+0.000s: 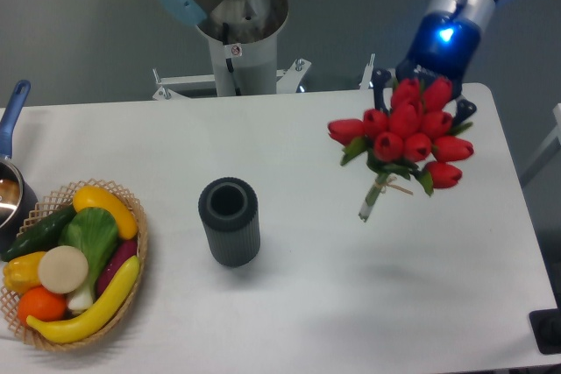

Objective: Pick up the flowers from the vase
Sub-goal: 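Carry the tulips away from the vase and hold them above the table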

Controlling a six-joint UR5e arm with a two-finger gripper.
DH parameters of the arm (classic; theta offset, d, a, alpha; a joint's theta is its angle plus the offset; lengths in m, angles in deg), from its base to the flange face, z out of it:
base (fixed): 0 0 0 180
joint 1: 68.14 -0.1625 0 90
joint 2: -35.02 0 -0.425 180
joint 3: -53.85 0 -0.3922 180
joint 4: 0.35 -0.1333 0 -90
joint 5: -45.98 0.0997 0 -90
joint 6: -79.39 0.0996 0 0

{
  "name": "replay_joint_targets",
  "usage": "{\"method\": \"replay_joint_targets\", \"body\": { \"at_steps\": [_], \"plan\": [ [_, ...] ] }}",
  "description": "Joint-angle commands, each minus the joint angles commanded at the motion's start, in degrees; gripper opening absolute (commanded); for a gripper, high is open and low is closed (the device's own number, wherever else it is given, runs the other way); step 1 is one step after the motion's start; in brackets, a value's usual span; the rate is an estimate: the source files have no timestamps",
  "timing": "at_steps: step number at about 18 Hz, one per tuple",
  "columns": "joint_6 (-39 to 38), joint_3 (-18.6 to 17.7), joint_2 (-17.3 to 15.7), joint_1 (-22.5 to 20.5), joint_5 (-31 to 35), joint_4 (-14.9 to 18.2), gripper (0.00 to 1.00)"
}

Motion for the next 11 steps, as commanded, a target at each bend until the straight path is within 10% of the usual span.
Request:
{"method": "replay_joint_targets", "body": {
  "at_steps": [11],
  "plan": [
    [-0.1,0.0,0.4,0.2,0.0,0.0,0.35]
  ]
}}
